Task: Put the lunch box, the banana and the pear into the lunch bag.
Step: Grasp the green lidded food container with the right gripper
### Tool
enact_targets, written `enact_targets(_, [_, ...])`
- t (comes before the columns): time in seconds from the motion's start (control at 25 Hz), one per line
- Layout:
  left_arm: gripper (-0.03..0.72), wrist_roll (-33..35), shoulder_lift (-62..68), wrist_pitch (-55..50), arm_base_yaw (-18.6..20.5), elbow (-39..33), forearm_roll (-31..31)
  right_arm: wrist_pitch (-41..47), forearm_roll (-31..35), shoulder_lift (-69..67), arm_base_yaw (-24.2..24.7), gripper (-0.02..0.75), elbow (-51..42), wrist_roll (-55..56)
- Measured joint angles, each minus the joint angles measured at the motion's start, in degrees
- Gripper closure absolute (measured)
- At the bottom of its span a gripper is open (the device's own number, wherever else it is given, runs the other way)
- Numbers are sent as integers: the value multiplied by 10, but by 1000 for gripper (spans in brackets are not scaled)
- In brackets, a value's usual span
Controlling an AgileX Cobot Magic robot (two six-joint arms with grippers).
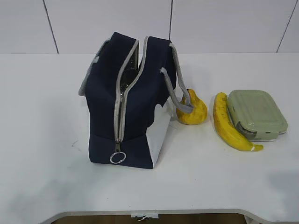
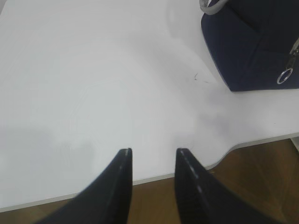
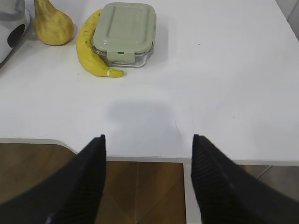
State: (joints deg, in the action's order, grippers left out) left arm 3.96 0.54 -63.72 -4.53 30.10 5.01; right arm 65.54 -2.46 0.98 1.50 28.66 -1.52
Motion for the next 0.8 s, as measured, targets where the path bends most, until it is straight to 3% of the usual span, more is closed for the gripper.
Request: enact_targets(0.8, [452,0,0,0,0,0,0,0,7,-16,0,284,14,0])
